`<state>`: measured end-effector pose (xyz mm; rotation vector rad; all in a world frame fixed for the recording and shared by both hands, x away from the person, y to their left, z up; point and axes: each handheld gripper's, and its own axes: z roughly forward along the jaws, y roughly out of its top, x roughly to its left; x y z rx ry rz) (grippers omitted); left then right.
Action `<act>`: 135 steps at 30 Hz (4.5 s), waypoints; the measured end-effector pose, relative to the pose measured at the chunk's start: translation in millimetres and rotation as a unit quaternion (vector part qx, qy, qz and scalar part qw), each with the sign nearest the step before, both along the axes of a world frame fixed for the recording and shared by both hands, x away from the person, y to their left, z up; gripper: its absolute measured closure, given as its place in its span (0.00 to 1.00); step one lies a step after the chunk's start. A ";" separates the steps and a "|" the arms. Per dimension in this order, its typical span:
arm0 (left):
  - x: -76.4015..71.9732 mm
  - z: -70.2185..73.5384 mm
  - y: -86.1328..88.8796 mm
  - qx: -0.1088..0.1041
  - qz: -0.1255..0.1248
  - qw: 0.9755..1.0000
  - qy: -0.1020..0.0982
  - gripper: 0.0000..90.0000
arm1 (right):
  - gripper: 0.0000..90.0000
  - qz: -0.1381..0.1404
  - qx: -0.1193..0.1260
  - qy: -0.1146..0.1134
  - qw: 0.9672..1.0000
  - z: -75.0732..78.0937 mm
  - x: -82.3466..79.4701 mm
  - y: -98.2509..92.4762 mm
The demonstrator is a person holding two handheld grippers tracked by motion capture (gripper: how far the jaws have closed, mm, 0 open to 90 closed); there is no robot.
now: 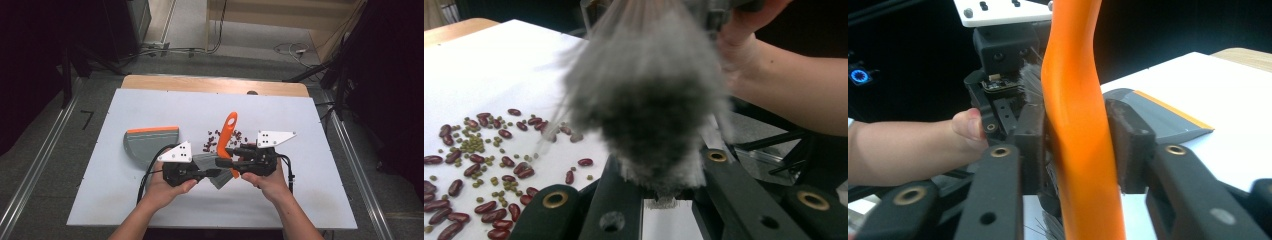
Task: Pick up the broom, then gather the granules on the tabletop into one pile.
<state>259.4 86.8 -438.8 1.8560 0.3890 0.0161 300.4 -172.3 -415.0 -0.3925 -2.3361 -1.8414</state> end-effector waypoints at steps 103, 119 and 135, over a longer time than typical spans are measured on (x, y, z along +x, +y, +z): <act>-30.9 -19.8 139.2 -0.015 0.259 0.966 -0.023 0.00 | 0.76 -0.315 -0.439 0.020 0.841 -24.2 133.5 37.2; -28.8 -21.0 137.1 -0.010 0.266 0.964 -0.029 0.00 | 0.76 -0.285 -0.439 0.007 0.852 -23.8 112.5 46.5; -28.8 -21.5 138.2 -0.014 0.270 0.962 -0.023 0.00 | 0.77 -0.263 -0.348 0.012 0.900 14.1 92.5 33.3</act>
